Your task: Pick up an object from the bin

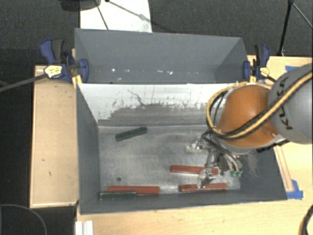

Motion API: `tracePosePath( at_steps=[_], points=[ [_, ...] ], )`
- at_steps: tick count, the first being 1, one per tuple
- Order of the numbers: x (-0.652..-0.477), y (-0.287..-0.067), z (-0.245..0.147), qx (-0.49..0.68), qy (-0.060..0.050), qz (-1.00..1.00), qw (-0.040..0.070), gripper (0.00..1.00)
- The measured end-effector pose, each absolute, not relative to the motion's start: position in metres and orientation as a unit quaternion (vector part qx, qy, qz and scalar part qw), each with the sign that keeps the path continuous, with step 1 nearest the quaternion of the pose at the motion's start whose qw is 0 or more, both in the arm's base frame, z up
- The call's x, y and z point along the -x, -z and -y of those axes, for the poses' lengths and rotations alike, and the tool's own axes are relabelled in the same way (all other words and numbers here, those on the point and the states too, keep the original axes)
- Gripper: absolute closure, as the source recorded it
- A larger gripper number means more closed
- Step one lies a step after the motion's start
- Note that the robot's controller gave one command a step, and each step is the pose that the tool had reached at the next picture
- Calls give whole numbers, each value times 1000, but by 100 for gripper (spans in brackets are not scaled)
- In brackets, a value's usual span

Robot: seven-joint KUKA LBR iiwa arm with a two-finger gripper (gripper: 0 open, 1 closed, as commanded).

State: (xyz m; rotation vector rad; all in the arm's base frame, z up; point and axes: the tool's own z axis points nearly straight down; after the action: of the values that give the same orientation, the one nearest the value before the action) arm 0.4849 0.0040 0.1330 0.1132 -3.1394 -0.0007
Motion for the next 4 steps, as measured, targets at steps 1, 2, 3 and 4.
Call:
tracePosePath(
  at_steps=[1,2,3,4],
  points=[
    [-483,-77,-8,21,0,1000,0,0],
    [-483,-76,-14,-9,-2,1000,2,100],
    [-483,-75,-14,-10,-3,1000,3,100],
    [-481,-78,-14,-9,-2,1000,5,100]
  ],
)
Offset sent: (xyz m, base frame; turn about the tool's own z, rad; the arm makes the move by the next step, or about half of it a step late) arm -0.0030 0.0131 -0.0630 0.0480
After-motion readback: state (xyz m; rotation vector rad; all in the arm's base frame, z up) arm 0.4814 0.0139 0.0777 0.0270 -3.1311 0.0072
